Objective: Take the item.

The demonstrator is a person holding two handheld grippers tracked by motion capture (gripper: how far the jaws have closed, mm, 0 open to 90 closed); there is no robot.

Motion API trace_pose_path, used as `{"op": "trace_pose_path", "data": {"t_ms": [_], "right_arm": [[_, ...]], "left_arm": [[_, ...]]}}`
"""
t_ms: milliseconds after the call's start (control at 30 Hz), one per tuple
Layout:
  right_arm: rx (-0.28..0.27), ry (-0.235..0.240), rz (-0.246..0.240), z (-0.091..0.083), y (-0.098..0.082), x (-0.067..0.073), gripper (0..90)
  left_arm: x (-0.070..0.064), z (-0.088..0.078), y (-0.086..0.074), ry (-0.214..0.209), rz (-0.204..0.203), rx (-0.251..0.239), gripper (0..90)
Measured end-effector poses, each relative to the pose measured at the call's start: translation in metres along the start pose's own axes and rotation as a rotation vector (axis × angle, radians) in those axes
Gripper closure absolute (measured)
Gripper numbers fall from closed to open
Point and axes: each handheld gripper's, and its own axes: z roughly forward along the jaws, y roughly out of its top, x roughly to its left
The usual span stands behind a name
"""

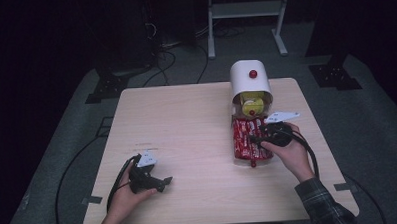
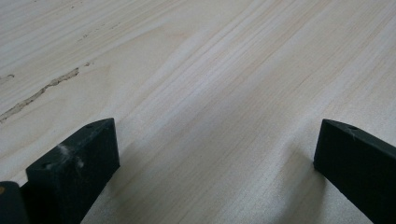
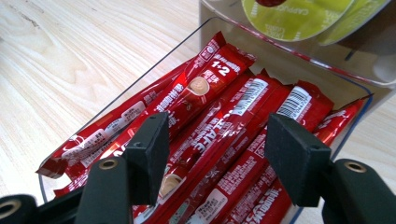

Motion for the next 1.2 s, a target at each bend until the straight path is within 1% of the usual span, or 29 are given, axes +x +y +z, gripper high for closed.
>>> {"op": "trace_pose_path", "data": {"t_ms": [100,200,433,567,667,767,1033,1200], "right_arm": [[0.004,0.011,-0.004,0.0009,0.0000,0.0008,42.7],[0.010,0.013,-0.008,0.0024,-0.0004,0.0017,45.2],[0.020,0.001,-0.011,0.0033,-0.0014,0.0018,53.0],[0.019,-0.009,-0.004,0.0029,-0.0021,0.0010,58.4],[0.019,-0.007,0.003,0.0024,-0.0023,0.0001,61.3],[0.019,-0.005,0.019,0.0011,-0.0025,-0.0006,66.3],[0.025,-0.004,0.045,-0.0011,-0.0031,-0.0030,71.5],[0.030,-0.003,0.058,-0.0021,-0.0037,-0.0036,76.6]], "left_arm": [[0.0000,0.0000,0.0000,0.000,0.000,0.000,0.0],[0.0000,0.0000,0.0000,0.000,0.000,0.000,0.0],[0.0000,0.0000,0.0000,0.000,0.000,-0.001,0.0],[0.0000,0.0000,0.0000,0.000,0.000,0.000,0.0],[0.0000,0.0000,0.0000,0.000,0.000,0.000,0.0],[0.0000,0.0000,0.0000,0.000,0.000,0.000,0.0],[0.0000,0.0000,0.0000,0.000,0.000,-0.001,0.0],[0.0000,0.0000,0.0000,0.000,0.000,0.000,0.0]]}}
